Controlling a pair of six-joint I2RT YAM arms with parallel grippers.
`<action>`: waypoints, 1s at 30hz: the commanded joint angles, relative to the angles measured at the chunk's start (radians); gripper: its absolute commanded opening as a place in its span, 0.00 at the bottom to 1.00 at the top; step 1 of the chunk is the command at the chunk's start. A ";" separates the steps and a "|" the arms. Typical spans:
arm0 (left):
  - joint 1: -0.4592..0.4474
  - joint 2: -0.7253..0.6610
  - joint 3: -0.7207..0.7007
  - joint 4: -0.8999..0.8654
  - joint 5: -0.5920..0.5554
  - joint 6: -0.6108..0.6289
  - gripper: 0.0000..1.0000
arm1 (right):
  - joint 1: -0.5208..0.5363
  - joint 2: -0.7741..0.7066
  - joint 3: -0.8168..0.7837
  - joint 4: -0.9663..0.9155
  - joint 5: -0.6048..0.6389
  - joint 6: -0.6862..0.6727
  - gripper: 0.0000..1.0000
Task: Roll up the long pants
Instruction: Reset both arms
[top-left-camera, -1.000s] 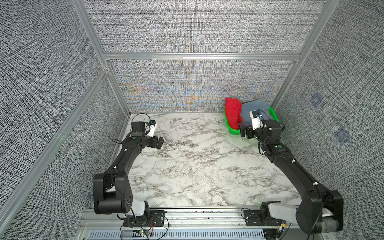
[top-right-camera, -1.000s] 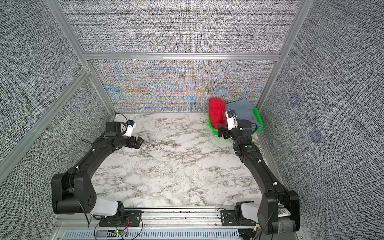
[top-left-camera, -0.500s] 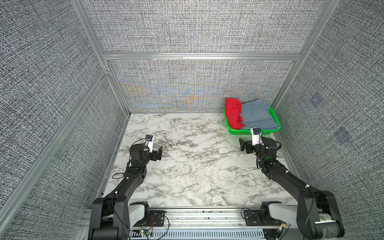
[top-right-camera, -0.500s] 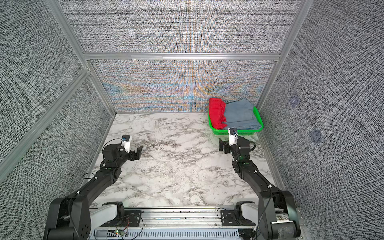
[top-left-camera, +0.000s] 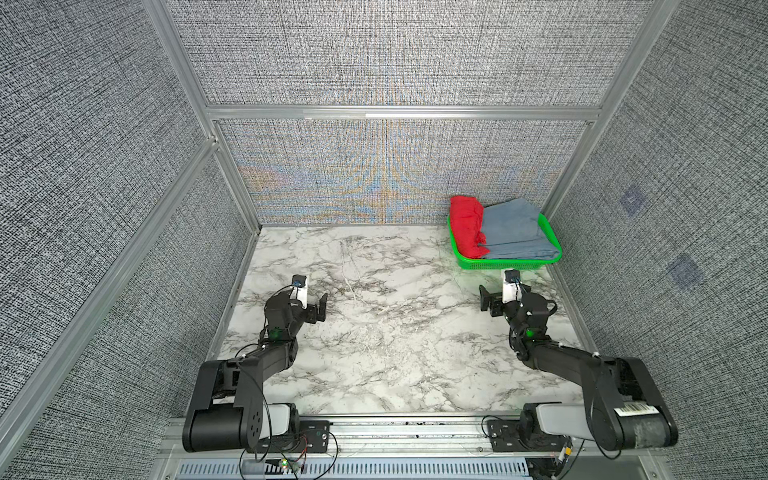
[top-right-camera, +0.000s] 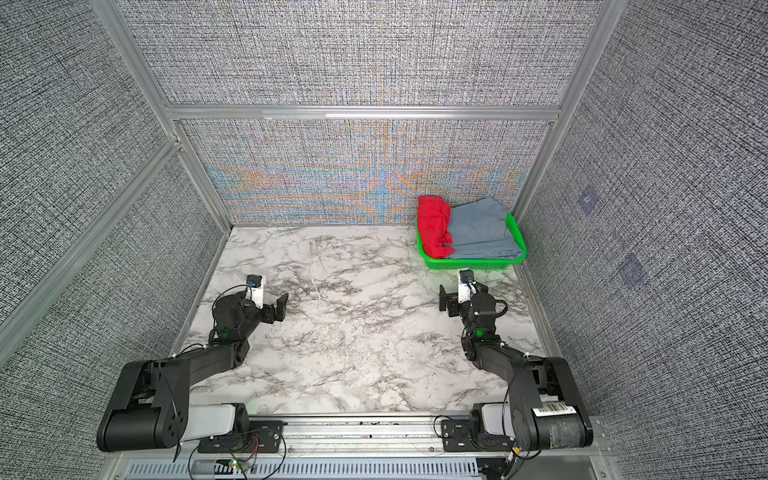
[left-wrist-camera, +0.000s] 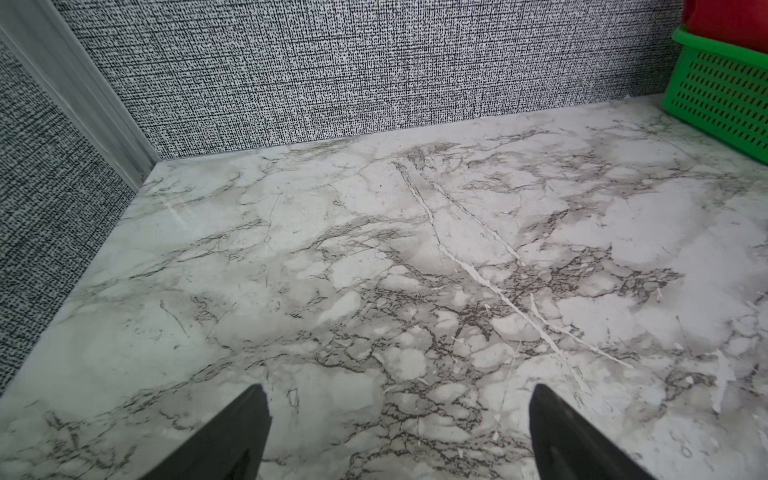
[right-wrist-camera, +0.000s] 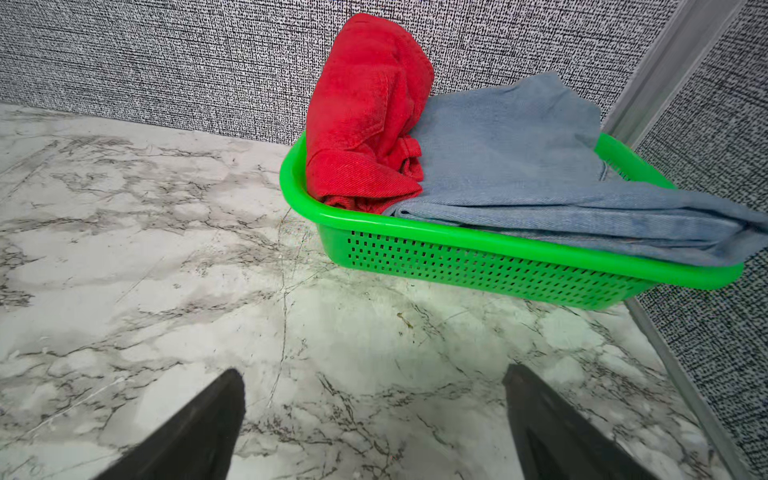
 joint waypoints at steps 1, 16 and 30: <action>0.000 0.056 -0.002 0.142 -0.053 -0.029 0.99 | -0.002 0.052 -0.006 0.114 0.016 0.012 0.99; -0.020 0.116 0.033 0.129 -0.221 -0.076 0.99 | -0.044 0.149 -0.129 0.400 -0.020 0.044 0.99; -0.057 0.134 0.110 -0.002 -0.281 -0.059 0.99 | -0.073 0.152 -0.114 0.373 -0.084 0.057 0.99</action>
